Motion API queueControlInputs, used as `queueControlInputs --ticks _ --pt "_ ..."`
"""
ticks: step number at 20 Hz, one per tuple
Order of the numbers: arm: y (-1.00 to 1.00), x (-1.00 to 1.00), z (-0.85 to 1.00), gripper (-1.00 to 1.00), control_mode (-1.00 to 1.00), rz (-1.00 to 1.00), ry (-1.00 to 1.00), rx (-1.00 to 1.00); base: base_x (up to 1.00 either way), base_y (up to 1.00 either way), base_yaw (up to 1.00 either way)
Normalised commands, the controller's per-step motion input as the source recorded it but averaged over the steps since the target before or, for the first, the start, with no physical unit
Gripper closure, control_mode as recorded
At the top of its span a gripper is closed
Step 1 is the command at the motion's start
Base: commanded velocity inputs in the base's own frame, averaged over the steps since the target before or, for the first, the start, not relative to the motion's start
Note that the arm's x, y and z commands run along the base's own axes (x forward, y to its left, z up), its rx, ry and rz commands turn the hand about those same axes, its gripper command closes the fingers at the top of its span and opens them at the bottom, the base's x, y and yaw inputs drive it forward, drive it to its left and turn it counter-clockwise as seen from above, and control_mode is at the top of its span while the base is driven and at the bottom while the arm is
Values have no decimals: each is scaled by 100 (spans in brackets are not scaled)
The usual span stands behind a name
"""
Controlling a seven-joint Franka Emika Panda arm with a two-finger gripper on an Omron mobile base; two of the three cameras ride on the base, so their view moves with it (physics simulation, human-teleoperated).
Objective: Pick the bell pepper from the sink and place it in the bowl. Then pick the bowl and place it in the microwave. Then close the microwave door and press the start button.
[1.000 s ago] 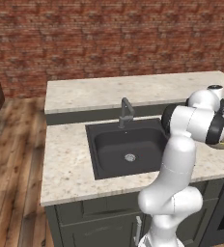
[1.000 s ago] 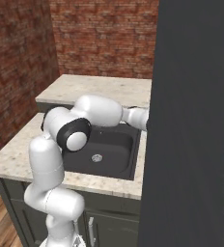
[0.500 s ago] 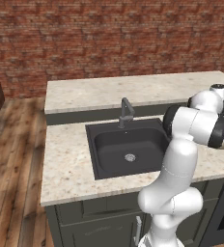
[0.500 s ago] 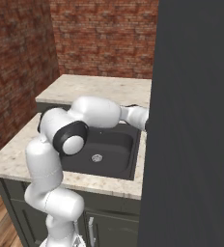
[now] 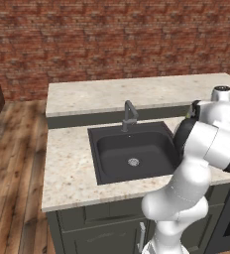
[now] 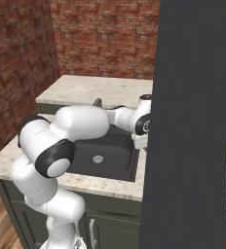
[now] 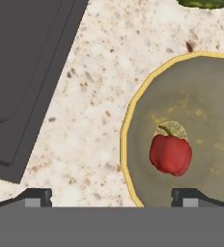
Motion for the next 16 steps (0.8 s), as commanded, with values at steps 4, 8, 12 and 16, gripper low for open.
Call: queueControlInputs --ticks 4,8,12,16 --pt "0 -2 -10 -100 -100 -7 0 0 0 0 0" --pt "-8 2 -11 -100 -100 -5 0 0 0 0 0" --pt "-16 10 -15 -100 -100 -1 0 0 0 0 0" --pt "-29 26 -18 -100 -100 0 0 0 0 0 0"
